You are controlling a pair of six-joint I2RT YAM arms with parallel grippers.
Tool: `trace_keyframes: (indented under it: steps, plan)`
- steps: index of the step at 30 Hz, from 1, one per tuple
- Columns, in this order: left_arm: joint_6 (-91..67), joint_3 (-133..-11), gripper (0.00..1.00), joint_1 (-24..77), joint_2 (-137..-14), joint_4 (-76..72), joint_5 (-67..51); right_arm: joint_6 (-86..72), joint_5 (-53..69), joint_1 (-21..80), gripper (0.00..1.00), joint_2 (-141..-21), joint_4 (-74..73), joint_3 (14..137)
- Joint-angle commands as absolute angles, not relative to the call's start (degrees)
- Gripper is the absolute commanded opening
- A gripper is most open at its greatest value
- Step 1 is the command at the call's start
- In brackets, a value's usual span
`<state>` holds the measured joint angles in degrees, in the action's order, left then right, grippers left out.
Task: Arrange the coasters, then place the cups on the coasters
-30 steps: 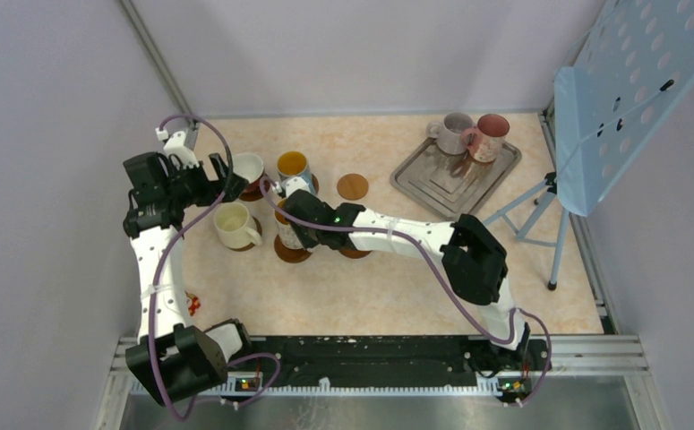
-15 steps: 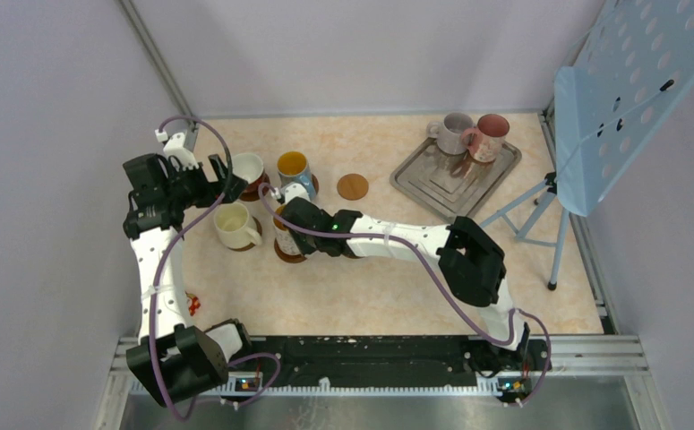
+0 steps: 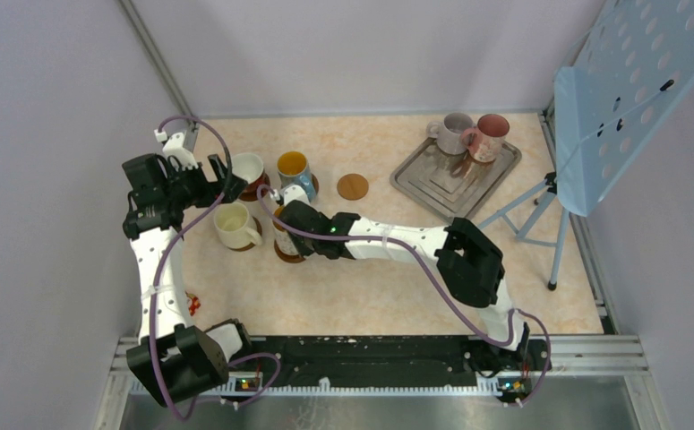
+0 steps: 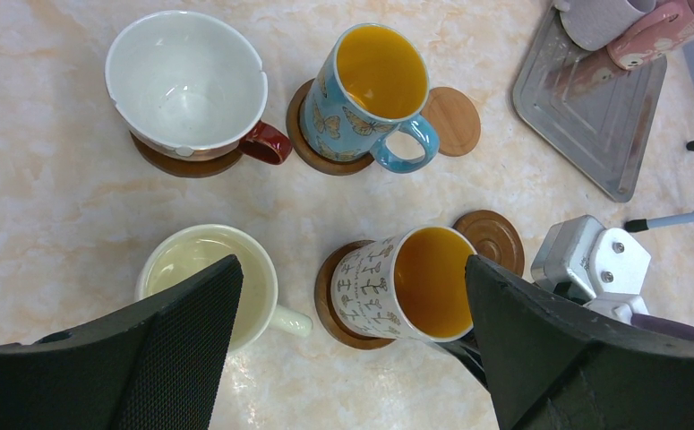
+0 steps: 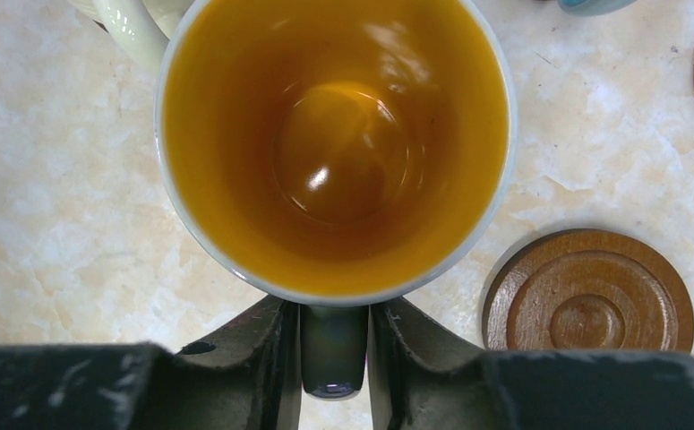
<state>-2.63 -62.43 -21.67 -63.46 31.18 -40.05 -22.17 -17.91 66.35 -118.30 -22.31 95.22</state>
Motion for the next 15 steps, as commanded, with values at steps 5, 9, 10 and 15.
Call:
trace_keyframes:
  steps: [5, 9, 10, 15]
  plan:
    - [-2.5, -62.6, 0.99, -22.0, -62.6, 28.7, -41.4, -23.9, -18.6, 67.6, 0.37, -118.0, -19.0, 96.5]
    - [-2.6, -62.7, 0.99, -22.1, -62.7, 28.7, -41.4, -23.8, -18.5, 67.6, 0.39, -117.3, -19.0, 95.8]
    - [-2.6, -62.7, 0.99, -22.1, -62.6, 28.7, -41.4, -23.7, -18.5, 67.6, 0.41, -117.0, -18.9, 95.7]
    - [-2.6, -62.8, 0.99, -22.1, -62.8, 28.9, -41.4, -22.4, -18.4, 67.6, 0.53, -115.8, -18.7, 95.2]
